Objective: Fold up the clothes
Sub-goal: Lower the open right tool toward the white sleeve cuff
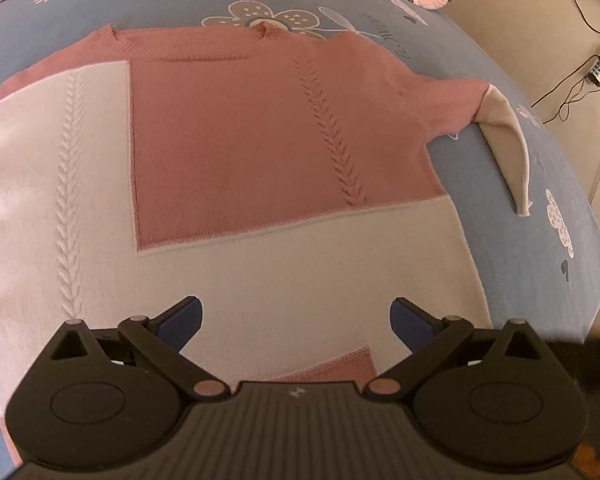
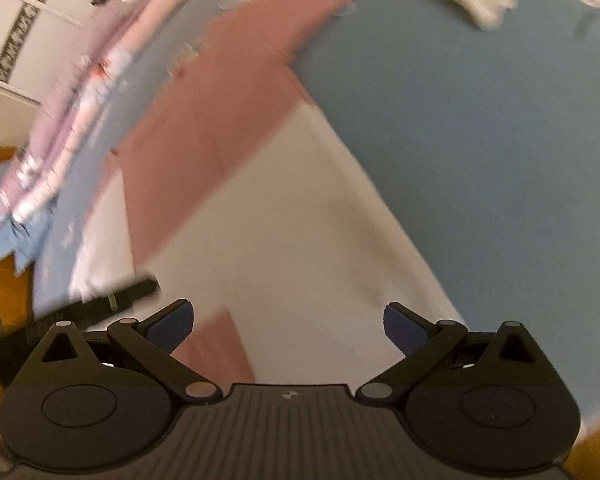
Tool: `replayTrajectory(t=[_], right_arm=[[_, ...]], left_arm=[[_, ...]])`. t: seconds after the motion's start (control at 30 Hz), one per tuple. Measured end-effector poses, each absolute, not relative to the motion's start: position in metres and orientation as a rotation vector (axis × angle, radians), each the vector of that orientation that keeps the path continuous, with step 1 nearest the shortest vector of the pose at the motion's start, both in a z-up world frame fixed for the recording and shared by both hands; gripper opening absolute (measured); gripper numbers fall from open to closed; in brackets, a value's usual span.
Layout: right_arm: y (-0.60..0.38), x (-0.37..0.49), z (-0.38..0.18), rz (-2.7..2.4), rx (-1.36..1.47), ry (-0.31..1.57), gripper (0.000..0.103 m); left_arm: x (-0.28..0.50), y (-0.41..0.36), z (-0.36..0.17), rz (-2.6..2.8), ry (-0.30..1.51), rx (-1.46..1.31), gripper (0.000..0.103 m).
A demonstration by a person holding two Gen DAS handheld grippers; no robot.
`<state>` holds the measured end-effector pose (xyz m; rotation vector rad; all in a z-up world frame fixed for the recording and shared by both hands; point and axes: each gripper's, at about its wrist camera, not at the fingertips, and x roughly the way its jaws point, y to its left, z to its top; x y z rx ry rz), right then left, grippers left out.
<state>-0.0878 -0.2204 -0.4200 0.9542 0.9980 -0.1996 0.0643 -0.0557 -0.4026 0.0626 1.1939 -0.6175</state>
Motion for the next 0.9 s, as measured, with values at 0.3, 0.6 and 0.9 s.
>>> replayTrajectory(t=[0.3,0.6,0.9], right_arm=[[-0.204,-0.099,-0.44,-0.216,1.016,1.022,0.103],[-0.19,-0.109,-0.431,-0.193,1.011,1.079,0.103],[-0.174,-0.125,-0.439,-0.167,1.003,1.172,0.103]], left_arm=[[0.07,-0.045,-0.41,-0.593,1.228,0.035,0.1],[0.076,-0.045,-0.411,-0.58,1.239,-0.011,0.1],[0.077,-0.042,-0.414,-0.571,1.264,-0.032,0.1]])
